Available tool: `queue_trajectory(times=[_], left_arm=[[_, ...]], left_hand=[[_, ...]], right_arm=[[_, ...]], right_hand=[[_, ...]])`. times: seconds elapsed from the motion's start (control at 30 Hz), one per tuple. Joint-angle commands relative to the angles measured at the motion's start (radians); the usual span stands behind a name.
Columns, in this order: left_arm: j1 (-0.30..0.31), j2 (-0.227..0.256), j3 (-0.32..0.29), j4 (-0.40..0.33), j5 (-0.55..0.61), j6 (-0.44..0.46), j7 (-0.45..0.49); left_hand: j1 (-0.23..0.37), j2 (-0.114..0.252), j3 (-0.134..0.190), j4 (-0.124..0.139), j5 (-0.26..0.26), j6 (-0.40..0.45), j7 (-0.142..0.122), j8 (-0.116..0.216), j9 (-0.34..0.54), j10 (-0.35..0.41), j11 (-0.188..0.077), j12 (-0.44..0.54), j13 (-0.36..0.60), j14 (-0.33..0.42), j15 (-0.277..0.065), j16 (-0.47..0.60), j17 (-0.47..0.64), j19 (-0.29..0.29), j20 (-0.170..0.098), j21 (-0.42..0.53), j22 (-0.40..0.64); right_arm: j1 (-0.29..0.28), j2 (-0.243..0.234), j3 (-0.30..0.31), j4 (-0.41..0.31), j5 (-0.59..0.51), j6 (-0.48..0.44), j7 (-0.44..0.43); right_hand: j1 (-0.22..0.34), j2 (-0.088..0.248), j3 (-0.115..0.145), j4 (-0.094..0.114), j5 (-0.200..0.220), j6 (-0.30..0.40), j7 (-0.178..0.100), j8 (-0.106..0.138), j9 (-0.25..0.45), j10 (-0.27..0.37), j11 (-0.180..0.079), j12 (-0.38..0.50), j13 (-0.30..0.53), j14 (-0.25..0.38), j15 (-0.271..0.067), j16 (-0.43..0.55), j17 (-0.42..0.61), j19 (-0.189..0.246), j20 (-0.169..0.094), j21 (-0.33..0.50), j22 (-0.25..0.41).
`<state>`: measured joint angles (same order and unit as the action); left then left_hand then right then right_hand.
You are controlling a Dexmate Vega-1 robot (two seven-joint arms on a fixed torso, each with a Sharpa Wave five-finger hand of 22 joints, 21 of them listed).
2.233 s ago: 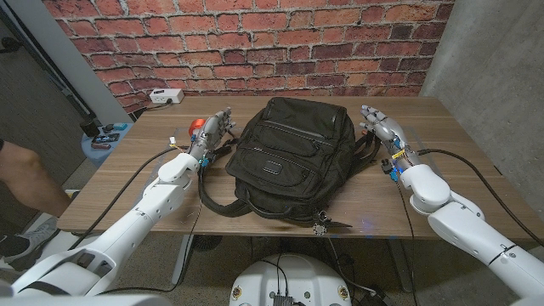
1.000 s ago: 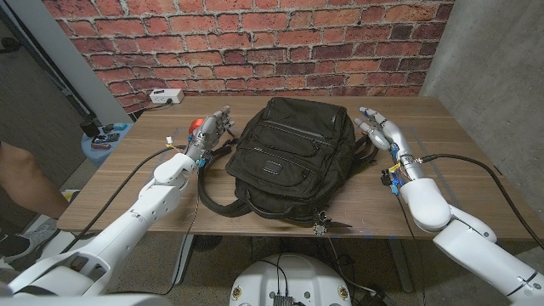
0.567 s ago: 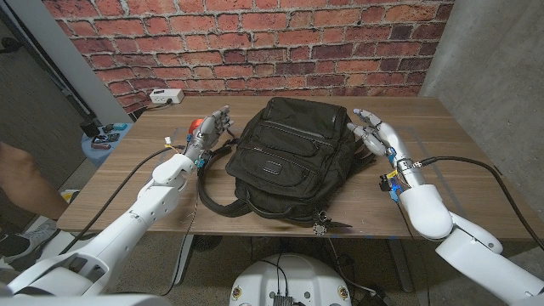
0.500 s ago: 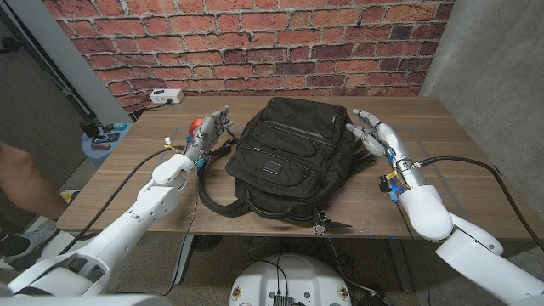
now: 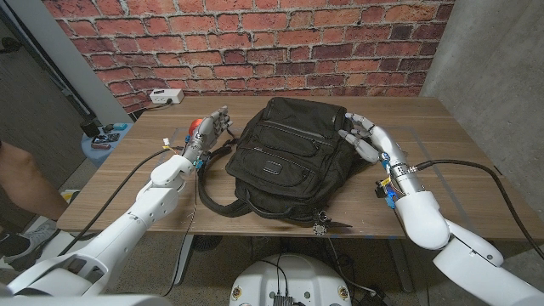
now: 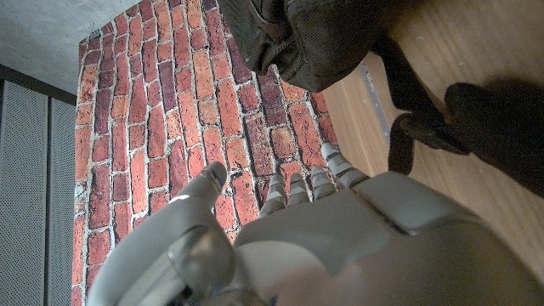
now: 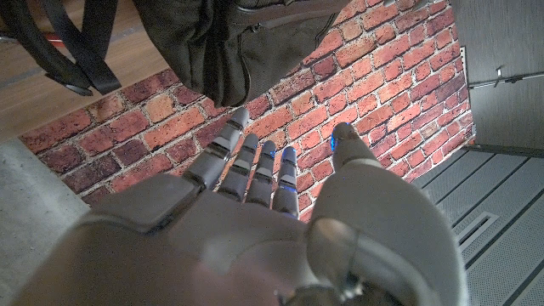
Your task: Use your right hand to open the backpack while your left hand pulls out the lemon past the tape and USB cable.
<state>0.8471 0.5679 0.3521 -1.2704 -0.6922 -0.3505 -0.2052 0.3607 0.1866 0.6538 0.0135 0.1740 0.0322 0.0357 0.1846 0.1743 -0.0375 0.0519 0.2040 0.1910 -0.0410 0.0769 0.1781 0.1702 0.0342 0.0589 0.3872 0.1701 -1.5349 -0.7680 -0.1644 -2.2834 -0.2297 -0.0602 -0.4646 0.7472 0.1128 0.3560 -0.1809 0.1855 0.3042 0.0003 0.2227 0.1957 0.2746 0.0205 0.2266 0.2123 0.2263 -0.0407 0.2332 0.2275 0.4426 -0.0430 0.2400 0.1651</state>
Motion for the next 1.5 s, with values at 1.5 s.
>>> queue_trajectory(times=[1.5], left_arm=[[0.025, 0.002, -0.008, -0.038, 0.008, -0.036, 0.014]], left_hand=[[0.038, 0.018, 0.023, -0.019, 0.018, 0.015, 0.007, 0.002, 0.006, 0.014, 0.008, 0.009, 0.002, 0.013, 0.018, 0.008, 0.003, 0.020, 0.013, -0.020, 0.003]], right_arm=[[-0.194, -0.028, -0.139, -0.284, -0.597, -0.366, 0.081]], right_hand=[[0.168, -0.080, 0.001, -0.005, -0.006, 0.111, -0.008, 0.020, 0.003, 0.110, -0.016, 0.019, 0.006, 0.092, -0.032, 0.023, -0.020, 0.087, 0.000, -0.017, 0.004]])
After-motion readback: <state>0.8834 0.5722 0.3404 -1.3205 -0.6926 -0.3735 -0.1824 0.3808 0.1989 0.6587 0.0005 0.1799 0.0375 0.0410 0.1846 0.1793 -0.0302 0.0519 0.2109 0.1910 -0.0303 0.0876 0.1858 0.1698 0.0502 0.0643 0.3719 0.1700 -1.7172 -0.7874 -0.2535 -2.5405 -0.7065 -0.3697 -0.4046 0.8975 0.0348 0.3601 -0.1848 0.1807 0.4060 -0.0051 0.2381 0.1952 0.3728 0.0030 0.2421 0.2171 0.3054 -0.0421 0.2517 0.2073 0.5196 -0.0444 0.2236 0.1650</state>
